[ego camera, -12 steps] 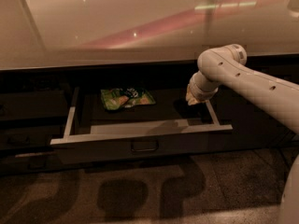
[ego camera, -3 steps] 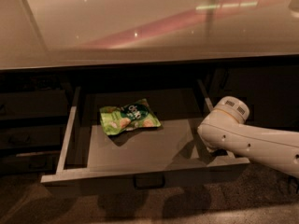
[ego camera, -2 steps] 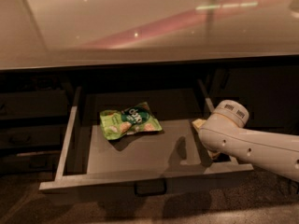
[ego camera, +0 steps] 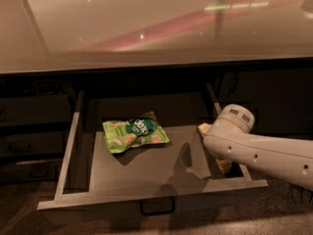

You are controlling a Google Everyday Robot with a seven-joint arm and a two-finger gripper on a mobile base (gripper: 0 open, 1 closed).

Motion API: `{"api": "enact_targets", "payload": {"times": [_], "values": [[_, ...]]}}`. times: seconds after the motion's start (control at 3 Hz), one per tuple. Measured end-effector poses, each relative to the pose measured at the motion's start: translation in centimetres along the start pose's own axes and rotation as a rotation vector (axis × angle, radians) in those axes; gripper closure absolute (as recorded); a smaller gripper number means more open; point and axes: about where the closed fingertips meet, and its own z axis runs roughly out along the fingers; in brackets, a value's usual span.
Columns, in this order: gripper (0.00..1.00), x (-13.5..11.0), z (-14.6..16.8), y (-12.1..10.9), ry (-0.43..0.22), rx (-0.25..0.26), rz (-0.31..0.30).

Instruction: Open top drawer

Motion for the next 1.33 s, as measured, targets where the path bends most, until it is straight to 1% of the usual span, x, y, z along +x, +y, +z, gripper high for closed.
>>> {"api": "enact_targets", "payload": {"times": [0.33,0.67,1.0,1.33], "values": [[0.0,-0.4,-0.5,0.7,0.01,0.031,0.011],[0.0,-0.4,-0.5,0.7,0.01,0.031,0.011],[0.0,-1.5,-2.4,1.1,0.005,0.065,-0.012],[0.0,-3.4,-6.0,2.9,0.019,0.163,-0.047]]}}
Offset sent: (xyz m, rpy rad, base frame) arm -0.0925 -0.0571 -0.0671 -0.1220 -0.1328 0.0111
